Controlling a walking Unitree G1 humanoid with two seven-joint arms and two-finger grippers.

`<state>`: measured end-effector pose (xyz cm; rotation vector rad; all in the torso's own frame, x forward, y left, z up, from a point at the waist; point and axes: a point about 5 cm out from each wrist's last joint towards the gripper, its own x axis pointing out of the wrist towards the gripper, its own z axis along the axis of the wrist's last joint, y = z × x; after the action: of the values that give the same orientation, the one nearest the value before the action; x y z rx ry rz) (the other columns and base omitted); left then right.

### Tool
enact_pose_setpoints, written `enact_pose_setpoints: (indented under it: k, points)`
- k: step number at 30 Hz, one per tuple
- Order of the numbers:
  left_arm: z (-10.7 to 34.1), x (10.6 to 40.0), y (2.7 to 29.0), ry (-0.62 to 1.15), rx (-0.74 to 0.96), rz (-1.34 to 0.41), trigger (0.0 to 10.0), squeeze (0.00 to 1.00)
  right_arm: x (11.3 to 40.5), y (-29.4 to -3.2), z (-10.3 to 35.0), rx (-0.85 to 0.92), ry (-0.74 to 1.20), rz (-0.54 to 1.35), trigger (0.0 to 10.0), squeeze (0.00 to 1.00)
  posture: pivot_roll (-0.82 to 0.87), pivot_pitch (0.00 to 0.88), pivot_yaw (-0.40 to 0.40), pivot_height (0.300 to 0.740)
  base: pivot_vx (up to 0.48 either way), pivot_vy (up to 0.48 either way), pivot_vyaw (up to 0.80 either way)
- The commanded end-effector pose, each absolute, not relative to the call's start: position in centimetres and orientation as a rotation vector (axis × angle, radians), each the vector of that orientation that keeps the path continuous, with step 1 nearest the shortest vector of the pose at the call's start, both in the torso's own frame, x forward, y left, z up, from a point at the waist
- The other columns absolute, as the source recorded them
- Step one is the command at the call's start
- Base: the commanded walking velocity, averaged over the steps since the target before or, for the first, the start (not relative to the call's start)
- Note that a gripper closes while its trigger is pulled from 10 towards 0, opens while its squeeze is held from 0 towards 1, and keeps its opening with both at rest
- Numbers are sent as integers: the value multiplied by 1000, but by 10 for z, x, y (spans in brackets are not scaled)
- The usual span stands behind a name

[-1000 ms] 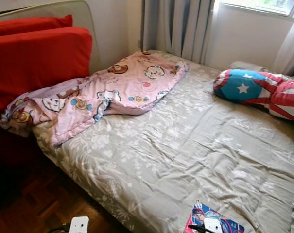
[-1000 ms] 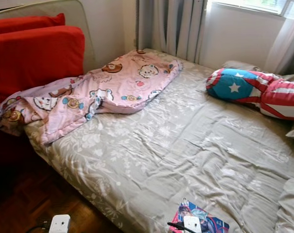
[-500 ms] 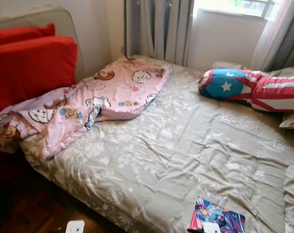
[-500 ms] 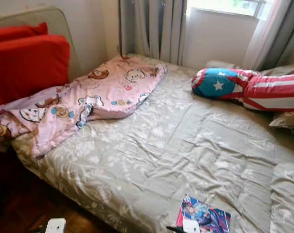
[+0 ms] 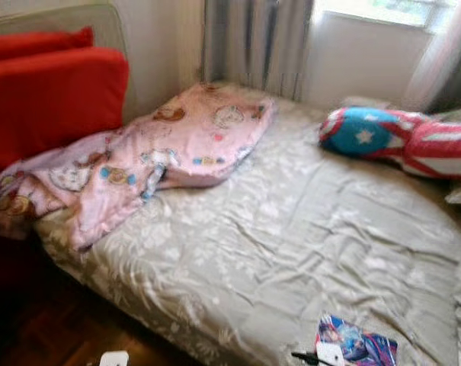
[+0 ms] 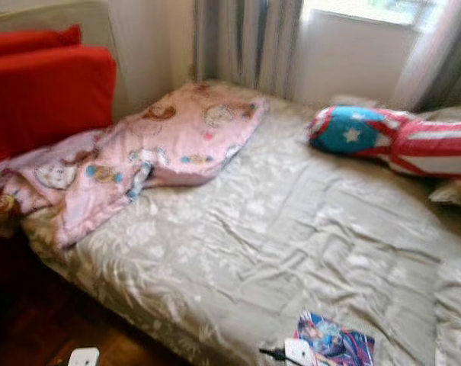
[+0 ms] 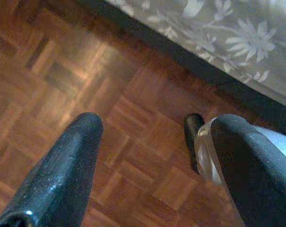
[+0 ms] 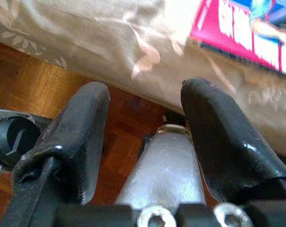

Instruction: Clean up the room

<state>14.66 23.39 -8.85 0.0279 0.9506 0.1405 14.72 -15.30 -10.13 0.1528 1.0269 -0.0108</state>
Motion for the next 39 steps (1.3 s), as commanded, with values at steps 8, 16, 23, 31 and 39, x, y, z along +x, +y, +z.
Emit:
enact_pose_setpoints:
  k: [8, 16, 23, 31, 39]
  points:
    - [-90, 144, 233, 965, 27, 132, 10000, 0, 145, -156, -102, 163, 1033, -36, 10000, 0, 68, 0, -21, 740, 0, 324, -385]
    - [-90, 142, 234, 968, 29, 133, 10000, 0, 144, -155, -102, 174, 1029, -39, 10000, 0, 70, 0, -21, 740, 0, 323, 0]
    - [-90, 140, 237, 972, 30, 137, 10000, 0, 144, -155, -102, 174, 1030, -40, 10000, 0, 71, 0, -19, 740, 0, 322, 0]
    - [-91, 139, 237, 975, 31, 135, 10000, 0, 145, -154, -102, 176, 1020, -31, 10000, 0, 71, 0, -15, 740, 0, 321, 0]
    - [-91, 140, 235, 975, 33, 130, 10000, 0, 145, -153, -102, 140, 1028, 0, 10000, 0, 71, 0, -9, 740, 0, 320, 0]
